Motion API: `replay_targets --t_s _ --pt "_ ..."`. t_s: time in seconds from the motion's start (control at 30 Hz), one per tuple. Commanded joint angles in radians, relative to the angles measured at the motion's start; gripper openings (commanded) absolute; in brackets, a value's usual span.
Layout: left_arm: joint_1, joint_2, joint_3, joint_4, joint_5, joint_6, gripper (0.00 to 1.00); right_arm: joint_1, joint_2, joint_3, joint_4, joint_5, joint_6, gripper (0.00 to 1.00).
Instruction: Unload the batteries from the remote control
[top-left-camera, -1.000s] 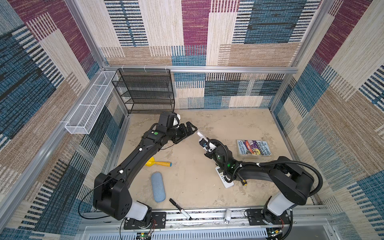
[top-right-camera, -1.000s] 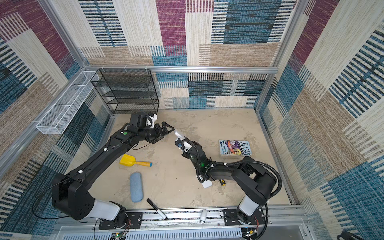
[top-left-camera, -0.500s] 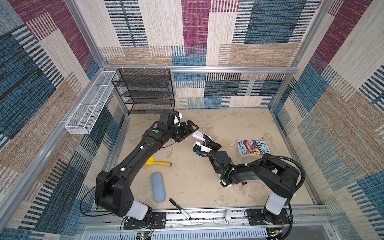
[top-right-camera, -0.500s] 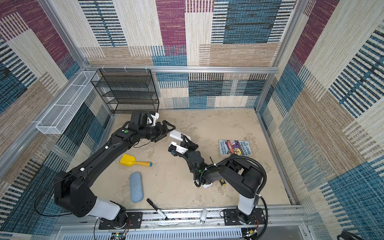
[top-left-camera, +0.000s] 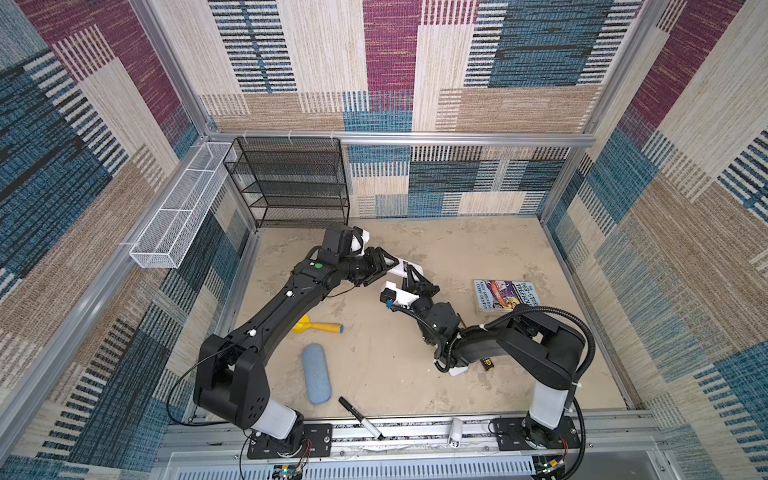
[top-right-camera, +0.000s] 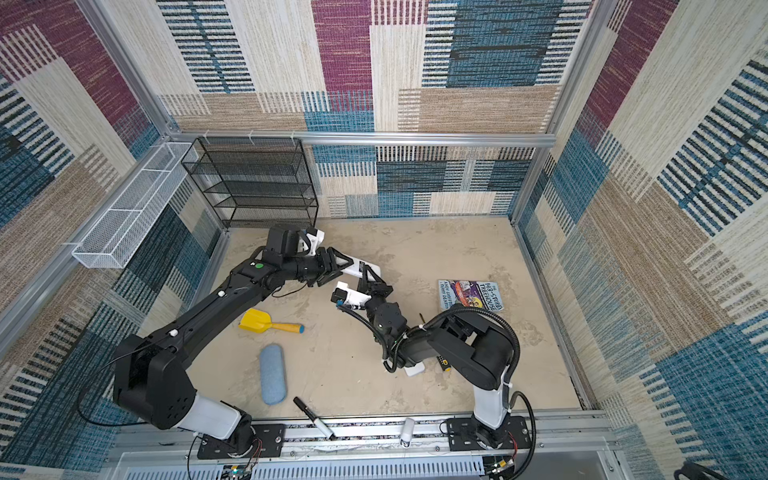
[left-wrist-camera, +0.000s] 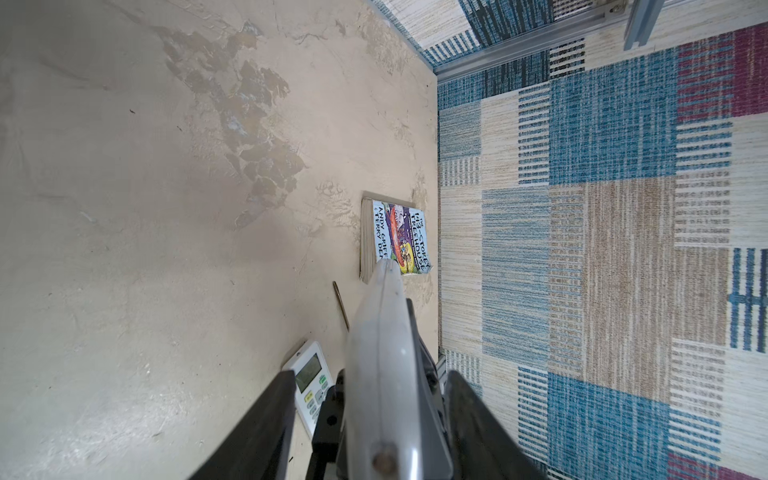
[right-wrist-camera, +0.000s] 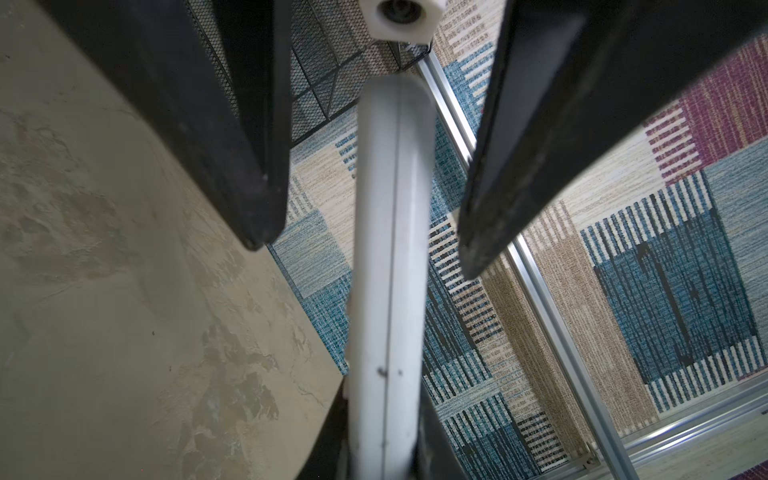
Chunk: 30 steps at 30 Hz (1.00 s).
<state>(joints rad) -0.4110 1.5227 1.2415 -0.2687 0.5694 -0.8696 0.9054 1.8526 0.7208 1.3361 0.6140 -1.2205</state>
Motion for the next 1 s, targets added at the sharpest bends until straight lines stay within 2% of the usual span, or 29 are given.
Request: replay_targets --t_s 0.0,0.23,0.43,0.77,0.97 --pt "0.000 -0.002 -0.028 0.112 0.052 -0.048 0.56 0.002 -0.007 0.005 0.061 0.010 -0.004 0.14" --pt "0.000 -0.003 -0.062 0.166 0.047 -0.074 0.42 0.004 -0.015 -0.006 0.055 0.002 0.012 0.14" --pt "0.000 0.006 -0.062 0.180 0.047 -0.077 0.41 0.004 -0.022 -0.006 0.041 -0.003 0.026 0.15" --pt "0.000 0.002 -0.071 0.192 0.040 -0.088 0.27 0.004 -0.022 -0.014 0.051 -0.001 0.026 0.16" --pt "0.000 -0.003 -0.084 0.205 0.043 -0.104 0.24 0.003 -0.025 -0.022 0.072 0.006 0.024 0.22"
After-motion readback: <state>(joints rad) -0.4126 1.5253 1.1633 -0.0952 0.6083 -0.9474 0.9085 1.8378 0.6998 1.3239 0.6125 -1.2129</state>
